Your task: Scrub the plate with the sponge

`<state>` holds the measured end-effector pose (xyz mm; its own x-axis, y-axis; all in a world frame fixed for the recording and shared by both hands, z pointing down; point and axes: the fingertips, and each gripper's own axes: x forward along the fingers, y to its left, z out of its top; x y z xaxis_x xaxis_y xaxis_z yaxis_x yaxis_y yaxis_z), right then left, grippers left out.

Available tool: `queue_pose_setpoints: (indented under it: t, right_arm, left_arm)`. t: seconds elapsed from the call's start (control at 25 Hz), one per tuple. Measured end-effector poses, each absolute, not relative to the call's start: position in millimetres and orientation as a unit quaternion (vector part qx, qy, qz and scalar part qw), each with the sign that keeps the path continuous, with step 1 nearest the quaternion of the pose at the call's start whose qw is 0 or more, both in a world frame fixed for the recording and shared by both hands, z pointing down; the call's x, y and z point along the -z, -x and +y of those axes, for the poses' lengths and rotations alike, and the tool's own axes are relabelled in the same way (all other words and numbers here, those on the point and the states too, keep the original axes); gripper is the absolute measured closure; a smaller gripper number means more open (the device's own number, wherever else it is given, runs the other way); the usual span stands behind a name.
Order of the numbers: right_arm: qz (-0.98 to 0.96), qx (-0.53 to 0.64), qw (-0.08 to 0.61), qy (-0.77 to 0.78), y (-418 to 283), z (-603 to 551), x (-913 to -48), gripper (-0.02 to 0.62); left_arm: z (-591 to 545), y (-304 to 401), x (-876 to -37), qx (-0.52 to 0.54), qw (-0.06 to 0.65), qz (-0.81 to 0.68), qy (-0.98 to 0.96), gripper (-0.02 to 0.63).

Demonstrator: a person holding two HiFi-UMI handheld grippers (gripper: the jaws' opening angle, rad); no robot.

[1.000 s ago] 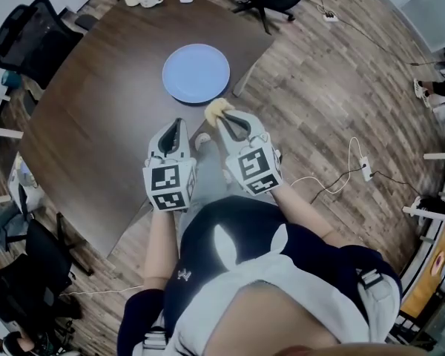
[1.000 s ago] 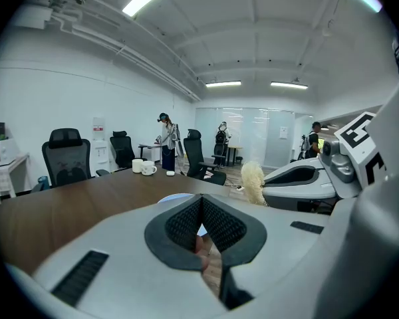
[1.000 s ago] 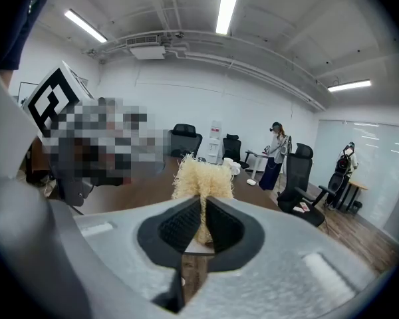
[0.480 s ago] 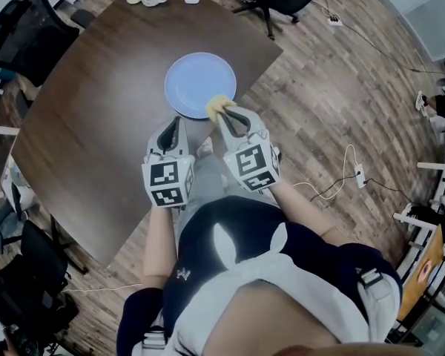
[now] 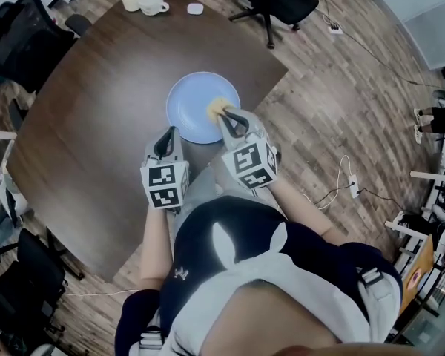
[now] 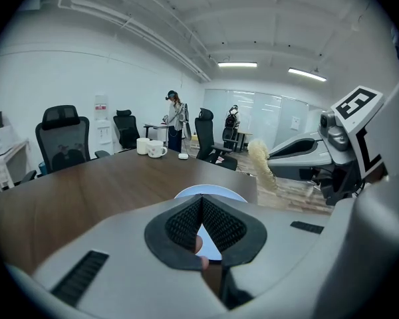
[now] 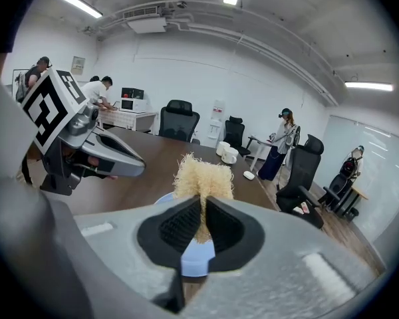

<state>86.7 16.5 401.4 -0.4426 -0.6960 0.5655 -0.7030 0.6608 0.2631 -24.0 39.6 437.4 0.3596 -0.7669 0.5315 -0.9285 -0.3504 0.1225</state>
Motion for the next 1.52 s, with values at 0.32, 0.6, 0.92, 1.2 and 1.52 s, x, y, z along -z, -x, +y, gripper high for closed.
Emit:
queue_pose_setpoints:
  t: [0.32,0.6,0.92,1.2,1.52]
  right_arm:
    - [-0.842,-0.014,0.371,-0.392,-72,-34,-434,0.574]
    - [-0.83,-0.019,0.411,-0.376,-58,-78,-475,0.574]
    - [-0.819,-0.029,0.445,-0.361,-44,-120,-515,0.574]
    - [-0.808,-0.046,0.478,-0.342,-37,-139,-551,0.574]
    - [-0.789,-0.075,0.509,-0.336,-37,-157,-584,0.574]
  left_arm:
    - [0,45,-462,-0.201,0.229,-0.532,-0.79,0.6]
    - [-33,55,-497,-0.203,0.247,-0.522,-0.791,0.6]
    - [-53,59,-533,-0.219,0.281,-0.513,-0.781,0.601]
    - [-56,60,-559,-0.238,0.297,-0.504,-0.775,0.601]
    - [-63,66,-580,-0.248,0.312,-0.499,-0.77,0.6]
